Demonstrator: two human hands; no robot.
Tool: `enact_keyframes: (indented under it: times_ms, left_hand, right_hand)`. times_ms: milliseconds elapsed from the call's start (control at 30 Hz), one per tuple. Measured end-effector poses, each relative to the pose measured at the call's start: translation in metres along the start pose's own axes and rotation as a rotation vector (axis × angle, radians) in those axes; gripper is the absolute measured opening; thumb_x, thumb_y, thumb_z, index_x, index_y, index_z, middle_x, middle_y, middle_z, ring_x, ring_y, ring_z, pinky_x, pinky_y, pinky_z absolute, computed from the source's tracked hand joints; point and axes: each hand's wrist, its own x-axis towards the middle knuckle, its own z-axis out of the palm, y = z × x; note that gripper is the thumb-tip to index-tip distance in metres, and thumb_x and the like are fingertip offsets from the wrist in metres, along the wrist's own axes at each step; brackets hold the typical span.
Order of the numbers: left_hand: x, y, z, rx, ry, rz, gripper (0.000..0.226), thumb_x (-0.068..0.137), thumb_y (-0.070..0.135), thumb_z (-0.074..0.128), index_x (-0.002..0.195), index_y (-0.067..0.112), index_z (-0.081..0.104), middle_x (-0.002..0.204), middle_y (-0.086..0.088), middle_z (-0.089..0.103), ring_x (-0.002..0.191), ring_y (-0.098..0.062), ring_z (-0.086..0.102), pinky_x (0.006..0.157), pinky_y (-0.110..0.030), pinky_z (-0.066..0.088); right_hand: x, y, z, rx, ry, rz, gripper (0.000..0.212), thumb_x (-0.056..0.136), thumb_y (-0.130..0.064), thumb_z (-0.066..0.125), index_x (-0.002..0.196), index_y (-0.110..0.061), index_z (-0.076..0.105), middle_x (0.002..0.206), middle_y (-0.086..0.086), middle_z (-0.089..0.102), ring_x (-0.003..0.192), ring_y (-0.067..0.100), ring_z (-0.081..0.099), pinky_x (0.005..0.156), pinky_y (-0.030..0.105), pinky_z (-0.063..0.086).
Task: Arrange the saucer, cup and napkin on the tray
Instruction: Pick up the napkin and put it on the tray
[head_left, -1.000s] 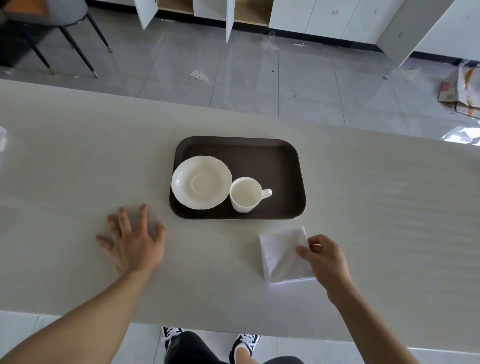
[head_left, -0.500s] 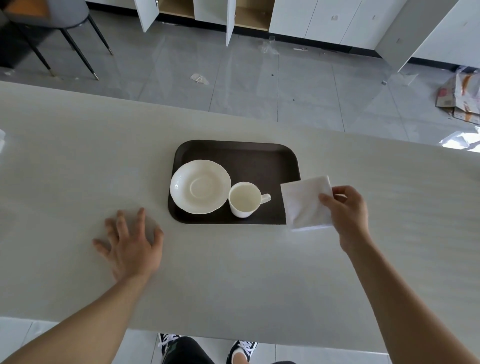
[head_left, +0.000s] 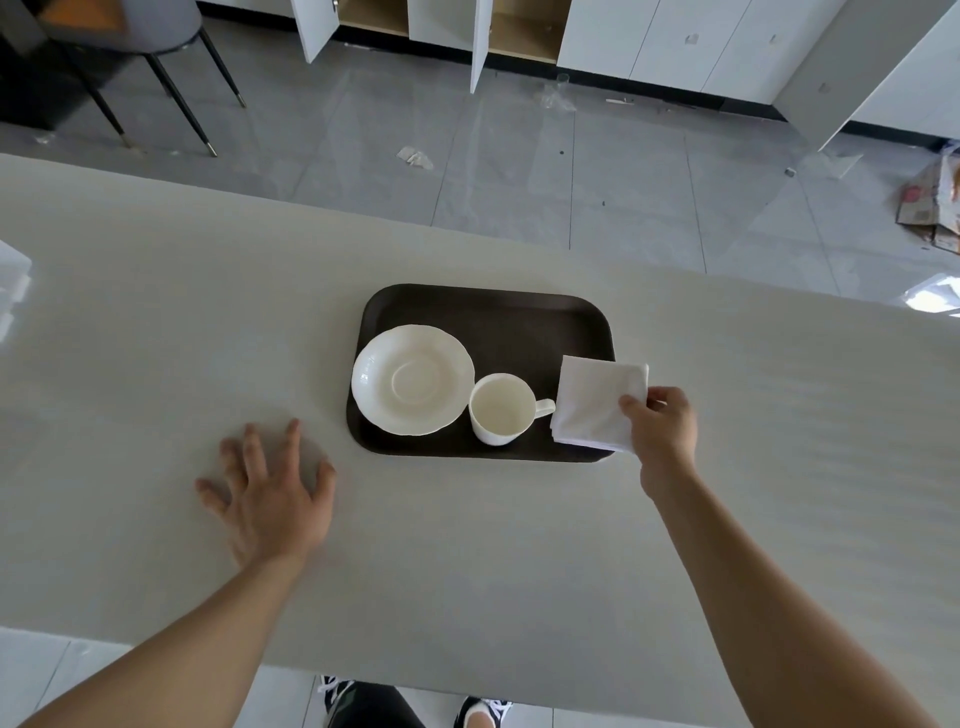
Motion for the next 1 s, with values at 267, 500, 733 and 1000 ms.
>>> enact_keyframes:
  times_ms: [267,500,733,1000]
  left_hand:
    - [-0.002,0.003,-0.004,-0.012,0.007,0.01,0.07,0.083,0.058,0.034,0.148,0.033,0.036,0.16,-0.014,0.024,0.149,-0.037,0.013,0.113,-0.066,0.007]
    - [-0.003,0.005,-0.005,0.0,-0.004,-0.005,0.063,0.091,0.048,0.053,0.149,0.032,0.036,0.161,-0.014,0.022,0.15,-0.036,0.011,0.115,-0.066,0.007]
    - [-0.002,0.005,-0.005,0.005,-0.002,-0.006,0.063,0.091,0.05,0.051,0.15,0.033,0.035,0.161,-0.013,0.022,0.15,-0.036,0.012,0.115,-0.066,0.007]
    - [-0.001,0.004,-0.004,0.002,0.001,0.001,0.07,0.084,0.059,0.033,0.149,0.034,0.034,0.161,-0.013,0.022,0.15,-0.036,0.012,0.115,-0.066,0.007]
  right_hand:
    - [0.001,0.0,0.0,-0.458,-0.001,-0.165,0.017,0.082,-0.028,0.064,0.086,-0.015,0.053,0.074,-0.002,0.059,0.073,0.028,0.057,0.061,0.031,0.038]
    - [-0.004,0.006,0.003,-0.543,-0.05,-0.147,0.026,0.081,-0.04,0.063,0.087,-0.018,0.051,0.077,0.006,0.069,0.072,0.031,0.065,0.057,0.031,0.04]
    - [-0.005,0.008,0.0,-0.583,-0.034,-0.214,0.036,0.083,-0.037,0.068,0.101,-0.015,0.046,0.091,0.01,0.069,0.078,0.032,0.058,0.066,0.034,0.039]
    - [-0.012,0.001,0.001,-0.655,0.007,-0.389,0.028,0.089,-0.033,0.067,0.104,-0.014,0.053,0.101,0.008,0.068,0.088,0.034,0.062,0.067,0.032,0.039]
